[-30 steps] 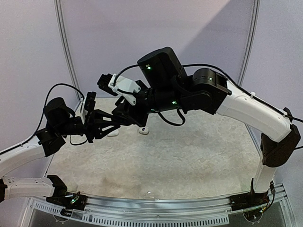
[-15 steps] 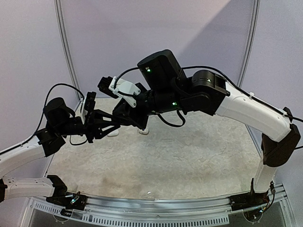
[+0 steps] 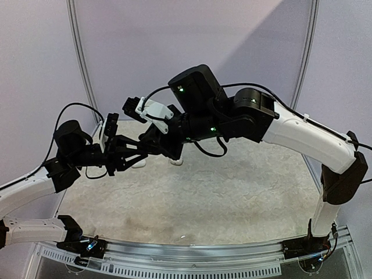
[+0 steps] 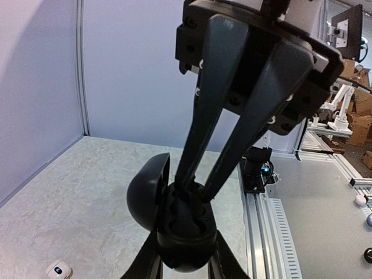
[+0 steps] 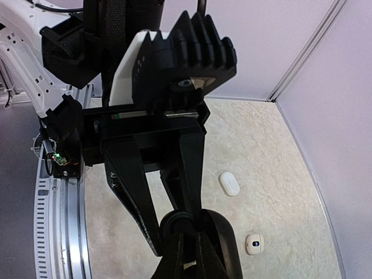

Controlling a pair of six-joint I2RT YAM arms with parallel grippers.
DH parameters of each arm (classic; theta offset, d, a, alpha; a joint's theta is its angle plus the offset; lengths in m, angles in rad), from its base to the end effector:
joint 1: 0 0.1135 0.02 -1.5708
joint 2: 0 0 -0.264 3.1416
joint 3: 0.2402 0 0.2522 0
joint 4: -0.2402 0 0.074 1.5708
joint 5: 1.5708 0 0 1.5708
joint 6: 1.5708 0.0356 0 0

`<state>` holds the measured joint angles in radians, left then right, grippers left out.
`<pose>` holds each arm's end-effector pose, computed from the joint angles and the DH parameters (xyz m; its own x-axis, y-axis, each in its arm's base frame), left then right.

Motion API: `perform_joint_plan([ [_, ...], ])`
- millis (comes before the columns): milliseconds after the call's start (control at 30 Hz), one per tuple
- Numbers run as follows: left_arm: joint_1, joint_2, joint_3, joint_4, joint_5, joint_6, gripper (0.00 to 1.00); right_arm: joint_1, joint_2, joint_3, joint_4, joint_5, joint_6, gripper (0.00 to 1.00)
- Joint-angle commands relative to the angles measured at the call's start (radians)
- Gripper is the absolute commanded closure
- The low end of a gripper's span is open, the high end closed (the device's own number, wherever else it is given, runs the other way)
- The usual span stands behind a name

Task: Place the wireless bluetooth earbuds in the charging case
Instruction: Adjust the right earbud in the right side groove of the charging case.

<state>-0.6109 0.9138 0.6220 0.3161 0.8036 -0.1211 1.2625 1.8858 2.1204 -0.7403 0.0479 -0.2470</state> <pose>0.1568 -0.1411 0.3119 -0.0995 -0.0327 -0.9945 0.9828 0.1529 -0.1034 0.1297 0.4015 0.4267 0.0871 -0.5314 -0.8426 -0.9465 0.2198 -0.2364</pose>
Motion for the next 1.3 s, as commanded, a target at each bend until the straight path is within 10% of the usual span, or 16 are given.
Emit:
perform_joint_plan([
  [0, -0.015, -0.016, -0.005, 0.009, 0.001, 0.006, 1.0, -0.009, -0.026, -0.037, -0.037, 0.009, 0.021, 0.93],
  [1267, -0.011, -0.026, -0.017, -0.001, -0.055, 0.048, 1.0, -0.022, -0.14, -0.153, 0.15, -0.108, 0.08, 0.88],
])
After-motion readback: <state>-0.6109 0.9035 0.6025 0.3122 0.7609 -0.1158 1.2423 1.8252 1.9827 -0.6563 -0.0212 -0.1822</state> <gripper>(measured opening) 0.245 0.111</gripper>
